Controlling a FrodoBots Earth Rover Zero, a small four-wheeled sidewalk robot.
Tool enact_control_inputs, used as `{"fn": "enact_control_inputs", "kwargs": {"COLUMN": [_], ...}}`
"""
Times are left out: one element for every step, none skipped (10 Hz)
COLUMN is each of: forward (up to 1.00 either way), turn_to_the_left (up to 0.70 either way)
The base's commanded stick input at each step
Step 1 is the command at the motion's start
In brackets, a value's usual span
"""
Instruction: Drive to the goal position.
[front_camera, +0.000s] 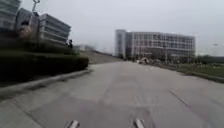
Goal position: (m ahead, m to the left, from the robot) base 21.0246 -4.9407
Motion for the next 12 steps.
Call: {"fn": "enact_control_inputs", "kwargs": {"forward": [1.00, 1.00, 1.00, 1.00, 1.00, 1.00, 1.00, 1.00, 1.00, 1.00, 1.00, 1.00], "turn_to_the_left": [-0.40, -0.40, -0.40, -0.33, -0.07, 0.00, 0.00, 0.00, -0.16, -0.39, -0.40, 0.00]}}
